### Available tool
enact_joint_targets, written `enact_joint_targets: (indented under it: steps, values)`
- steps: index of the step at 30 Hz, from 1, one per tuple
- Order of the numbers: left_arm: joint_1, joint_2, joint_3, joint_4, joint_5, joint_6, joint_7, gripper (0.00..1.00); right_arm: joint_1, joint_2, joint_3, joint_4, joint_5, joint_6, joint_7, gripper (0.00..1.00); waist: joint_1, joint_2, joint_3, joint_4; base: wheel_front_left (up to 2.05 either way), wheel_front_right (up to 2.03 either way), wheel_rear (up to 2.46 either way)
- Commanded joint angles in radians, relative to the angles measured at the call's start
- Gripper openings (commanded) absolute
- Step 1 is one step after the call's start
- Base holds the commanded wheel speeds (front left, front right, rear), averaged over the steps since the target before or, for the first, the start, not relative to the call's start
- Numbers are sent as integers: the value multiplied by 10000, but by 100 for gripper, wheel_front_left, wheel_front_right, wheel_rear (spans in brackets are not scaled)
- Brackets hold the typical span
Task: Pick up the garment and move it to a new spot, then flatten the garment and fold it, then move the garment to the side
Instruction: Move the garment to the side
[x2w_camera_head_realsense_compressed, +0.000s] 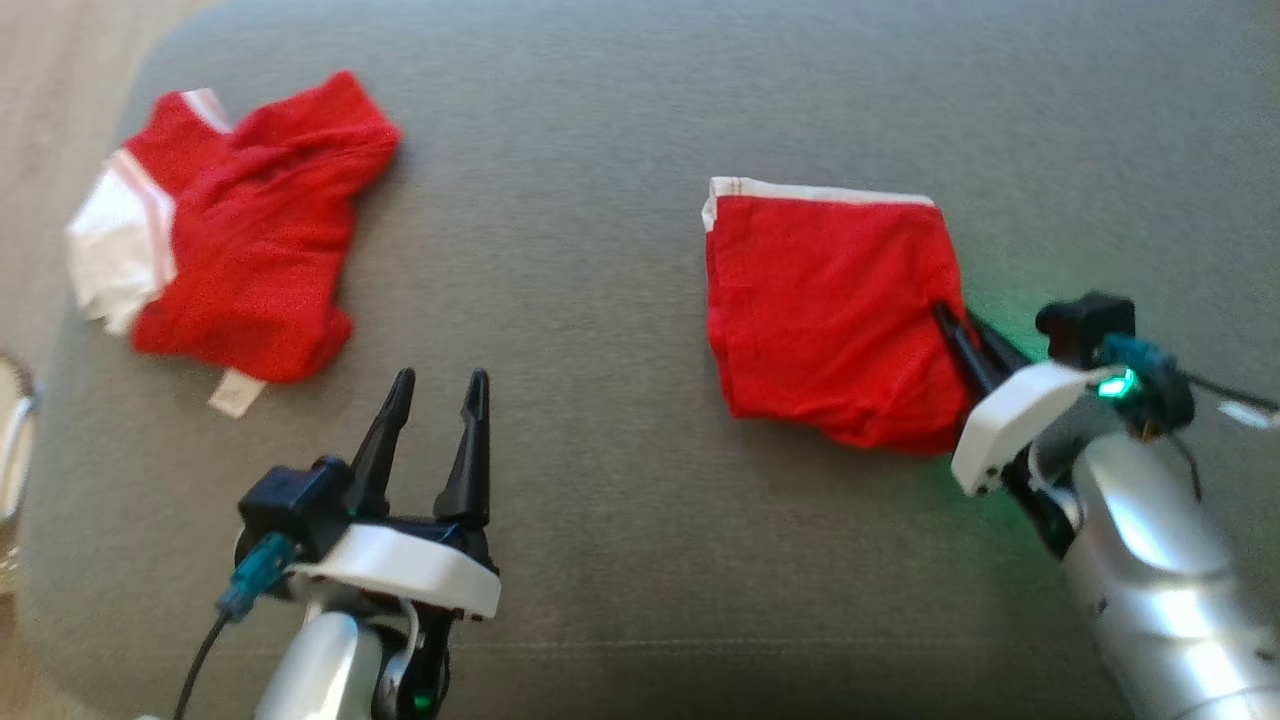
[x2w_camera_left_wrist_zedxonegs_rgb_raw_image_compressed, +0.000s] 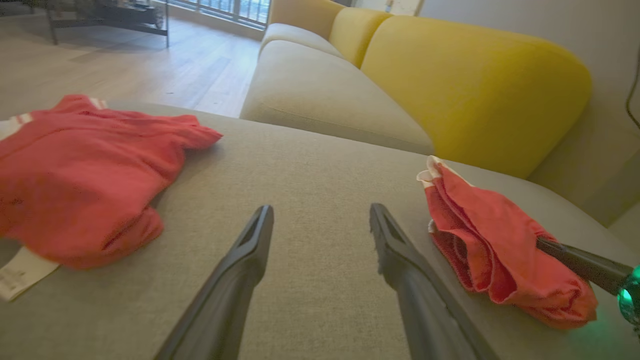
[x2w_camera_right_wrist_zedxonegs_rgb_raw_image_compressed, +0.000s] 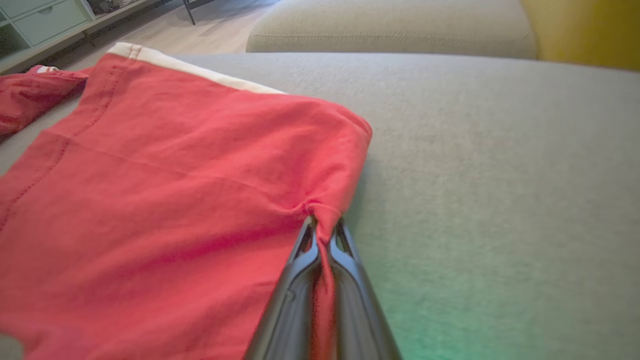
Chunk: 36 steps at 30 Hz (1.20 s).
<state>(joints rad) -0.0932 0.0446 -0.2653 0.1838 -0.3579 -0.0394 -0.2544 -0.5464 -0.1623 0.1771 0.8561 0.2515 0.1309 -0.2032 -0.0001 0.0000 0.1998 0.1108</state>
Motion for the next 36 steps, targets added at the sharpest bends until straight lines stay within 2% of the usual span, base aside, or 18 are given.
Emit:
enact_joint_targets:
  steps: [1,5,8,13,19,26,30,33,36]
  values:
    - [-530,56,286,-367,195,-86,-74,100,-447,-144,275,-278,-126,-2,-133,0,1,0,183,-394,0,0,0]
    - [-907,161,262,-341,856,-416,-74,100,-990,-578,703,-429,-351,-2,52,0,1,0,640,-1183,0,0,0]
    - [-1651,524,-11,-379,1387,-668,-74,100,-1588,-1100,1083,-553,-273,-2,169,0,1,0,1260,-1932,0,0,0]
    - [-2638,1102,-279,-607,1683,-801,-13,100,-2521,-1652,1375,-446,-356,-2,-6,0,1,0,2215,-2925,0,0,0]
    - [-3689,1908,-778,-1286,1782,-879,717,100,-3536,-2146,1734,-66,-717,-2,-342,0,1,0,3199,-3792,0,0,0]
    - [-4260,2565,-812,-2268,1625,-896,1362,100,-4483,-2222,715,304,-1049,-2,-563,0,1,0,3990,-4413,0,0,0]
    - [-4313,2612,-912,-2618,1551,-896,1539,100,-4729,-2527,-562,52,-1926,-2,-580,0,1,0,4233,-4528,0,0,0]
    - [-4275,2594,-918,-2759,1470,-862,1587,100,-4607,-2253,-1839,-197,-2520,-2,-583,0,1,0,4312,-4555,0,0,0]
    - [-4237,2576,-963,-2856,1436,-834,1615,100,-4456,-1959,-2349,-430,-3065,-2,-584,0,1,0,4381,-4500,0,0,0]
